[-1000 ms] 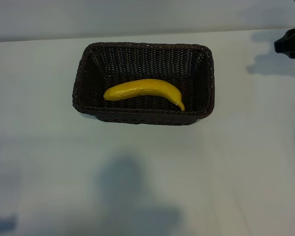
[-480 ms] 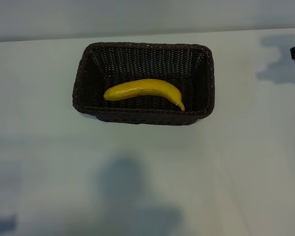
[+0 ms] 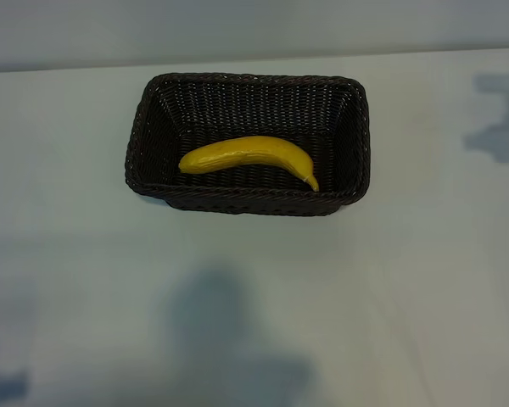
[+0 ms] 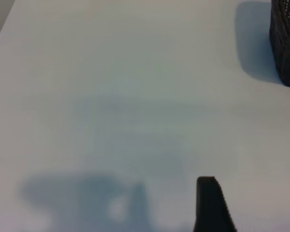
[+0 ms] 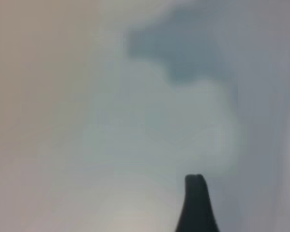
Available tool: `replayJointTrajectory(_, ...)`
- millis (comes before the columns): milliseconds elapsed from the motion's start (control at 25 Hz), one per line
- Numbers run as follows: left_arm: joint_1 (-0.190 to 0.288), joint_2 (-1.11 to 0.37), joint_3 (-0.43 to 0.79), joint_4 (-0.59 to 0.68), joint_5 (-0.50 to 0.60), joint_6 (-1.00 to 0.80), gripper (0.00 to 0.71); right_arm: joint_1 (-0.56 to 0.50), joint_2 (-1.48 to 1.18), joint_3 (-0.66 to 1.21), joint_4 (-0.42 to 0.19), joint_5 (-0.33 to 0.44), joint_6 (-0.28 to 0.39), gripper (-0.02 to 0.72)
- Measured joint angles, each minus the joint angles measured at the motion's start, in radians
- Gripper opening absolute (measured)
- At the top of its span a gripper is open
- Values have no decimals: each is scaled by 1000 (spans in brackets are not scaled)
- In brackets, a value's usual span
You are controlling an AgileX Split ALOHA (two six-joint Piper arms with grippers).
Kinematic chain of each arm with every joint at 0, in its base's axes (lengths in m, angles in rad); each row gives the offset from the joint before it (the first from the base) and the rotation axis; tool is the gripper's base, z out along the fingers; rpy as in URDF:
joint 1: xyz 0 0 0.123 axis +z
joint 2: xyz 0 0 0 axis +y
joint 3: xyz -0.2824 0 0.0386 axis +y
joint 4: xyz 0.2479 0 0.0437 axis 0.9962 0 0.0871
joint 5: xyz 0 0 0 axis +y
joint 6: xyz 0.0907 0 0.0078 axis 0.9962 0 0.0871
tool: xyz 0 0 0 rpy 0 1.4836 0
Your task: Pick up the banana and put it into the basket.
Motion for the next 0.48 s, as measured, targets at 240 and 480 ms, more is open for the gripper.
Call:
replayJointTrajectory(240,0,0,0,0,0,0,448,0,-86,0,-13,72,15,520)
replayJointTrajectory(480,0,0,0,0,0,0,448,0,-240,34,-16,111,19,520)
